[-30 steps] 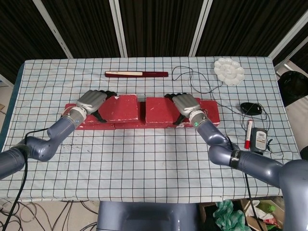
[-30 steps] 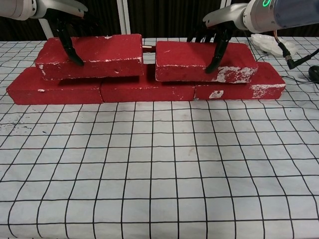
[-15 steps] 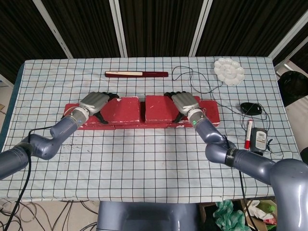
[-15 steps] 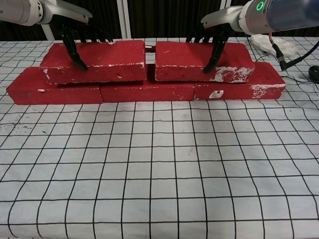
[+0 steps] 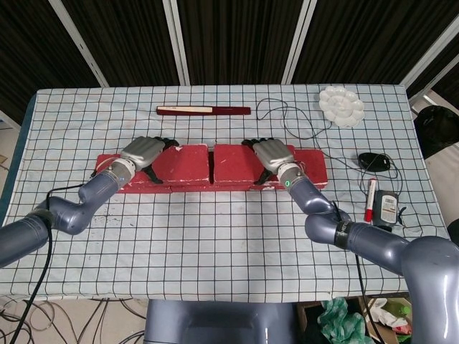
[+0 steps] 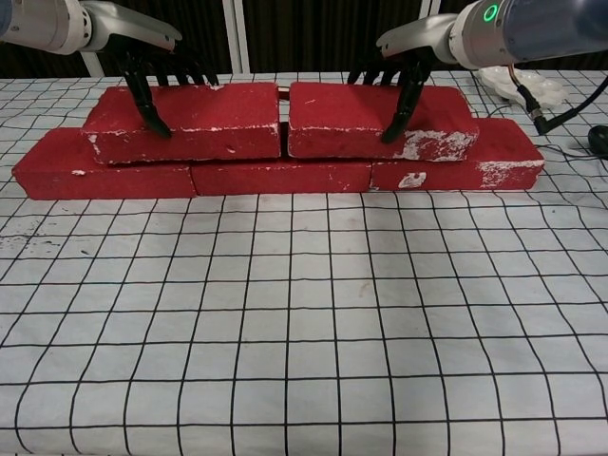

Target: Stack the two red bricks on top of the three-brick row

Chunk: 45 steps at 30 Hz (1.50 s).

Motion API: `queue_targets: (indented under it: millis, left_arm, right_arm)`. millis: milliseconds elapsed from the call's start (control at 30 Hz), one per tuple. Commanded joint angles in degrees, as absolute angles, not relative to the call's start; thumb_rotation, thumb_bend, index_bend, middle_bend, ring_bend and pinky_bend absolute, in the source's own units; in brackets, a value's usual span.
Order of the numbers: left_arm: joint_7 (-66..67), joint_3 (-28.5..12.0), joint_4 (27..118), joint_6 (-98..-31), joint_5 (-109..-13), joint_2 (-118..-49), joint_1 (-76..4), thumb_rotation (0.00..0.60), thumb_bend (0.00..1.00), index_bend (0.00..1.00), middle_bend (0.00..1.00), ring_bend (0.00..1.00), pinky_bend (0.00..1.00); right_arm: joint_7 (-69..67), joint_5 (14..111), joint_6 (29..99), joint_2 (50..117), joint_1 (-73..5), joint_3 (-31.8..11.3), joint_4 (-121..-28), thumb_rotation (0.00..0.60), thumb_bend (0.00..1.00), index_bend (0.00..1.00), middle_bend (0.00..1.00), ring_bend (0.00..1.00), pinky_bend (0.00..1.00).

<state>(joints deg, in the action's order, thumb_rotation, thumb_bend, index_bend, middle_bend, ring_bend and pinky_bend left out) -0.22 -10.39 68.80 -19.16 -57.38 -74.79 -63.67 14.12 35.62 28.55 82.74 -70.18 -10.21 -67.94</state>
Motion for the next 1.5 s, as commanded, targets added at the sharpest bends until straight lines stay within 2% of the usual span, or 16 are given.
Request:
queue_targets:
  millis: [33, 1500]
  left_arm:
    - [-0.4, -10.3, 68.7, -19.1, -57.7, -75.0, -63.8, 0.600, 0.20, 0.19, 0.24, 0.12, 0.25]
    - [-2.2, -8.7, 67.1, -19.5, -58.5, -76.3, -65.5, 0.600, 0.18, 0.18, 0.24, 0.12, 0.25]
  right_arm:
    - [13.8, 35.9, 28.5, 82.9, -70.2, -10.2, -67.7, 0.600, 0.13, 0.14, 0.24, 0.25, 0.21]
    - [12.4, 37.3, 28.2, 84.2, -70.9, -8.8, -65.3, 0.600, 0.12, 0.14, 0.21, 0.20, 0.21]
